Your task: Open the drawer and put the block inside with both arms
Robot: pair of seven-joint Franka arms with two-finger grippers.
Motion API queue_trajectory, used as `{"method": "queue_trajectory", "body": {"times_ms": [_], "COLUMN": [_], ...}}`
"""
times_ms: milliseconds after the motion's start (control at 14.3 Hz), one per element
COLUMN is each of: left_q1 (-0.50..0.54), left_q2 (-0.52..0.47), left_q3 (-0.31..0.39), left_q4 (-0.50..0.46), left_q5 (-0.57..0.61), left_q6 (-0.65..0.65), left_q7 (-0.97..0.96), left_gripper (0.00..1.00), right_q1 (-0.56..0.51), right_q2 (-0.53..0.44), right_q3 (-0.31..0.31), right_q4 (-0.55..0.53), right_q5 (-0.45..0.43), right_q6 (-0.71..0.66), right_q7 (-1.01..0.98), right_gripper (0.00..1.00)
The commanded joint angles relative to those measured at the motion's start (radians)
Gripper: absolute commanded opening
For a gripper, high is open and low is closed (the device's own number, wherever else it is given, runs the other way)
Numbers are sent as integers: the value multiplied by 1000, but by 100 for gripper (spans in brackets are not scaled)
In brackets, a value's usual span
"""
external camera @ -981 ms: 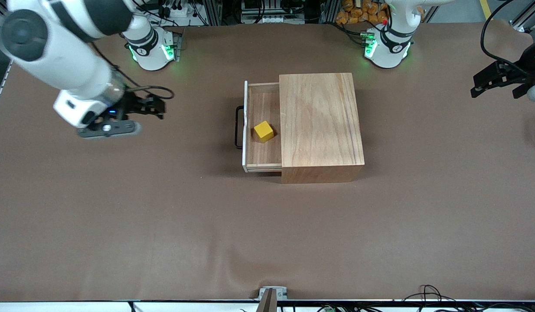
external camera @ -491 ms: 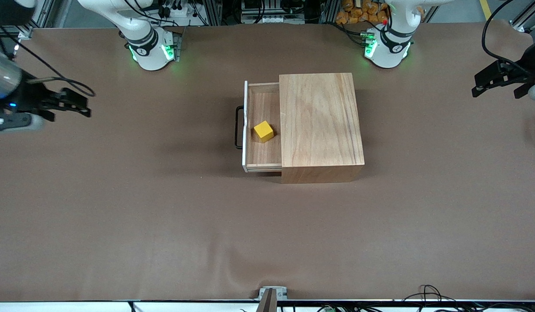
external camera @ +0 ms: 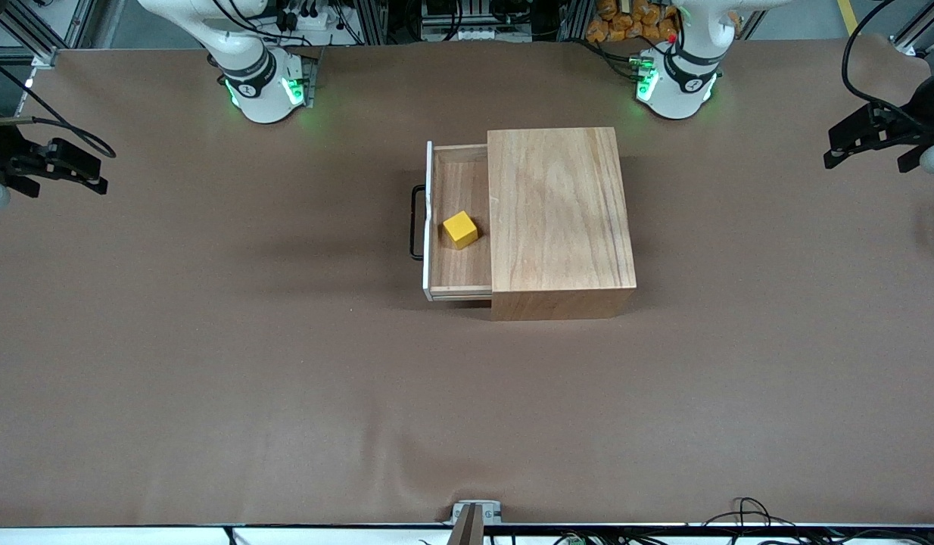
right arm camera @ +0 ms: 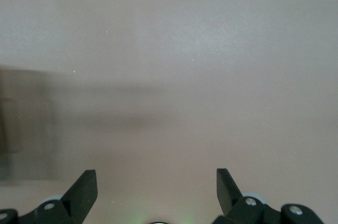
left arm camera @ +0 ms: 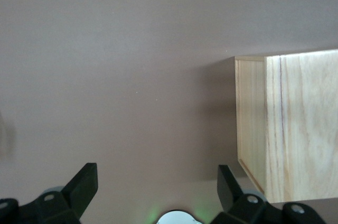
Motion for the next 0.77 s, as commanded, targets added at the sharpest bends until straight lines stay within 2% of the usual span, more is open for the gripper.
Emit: {"method": "queue_trajectory", "body": {"times_ms": [0, 701], "left_q1": [8, 8], "left_q2": [-2, -1], "left_q3": [2, 2], "left_q4": [13, 13], "left_q5": [1, 1], "left_q6": [-16, -16], "left_q7": [58, 51], "left_gripper": [100, 100], "right_q1": [16, 16], "right_q2": [-41, -54], "right_q3": [3, -19], "right_q4": [-29, -24], "right_q5": [-45, 25], "right_q6": [2, -53], "right_q7": [7, 54], "right_gripper": [100, 100]}}
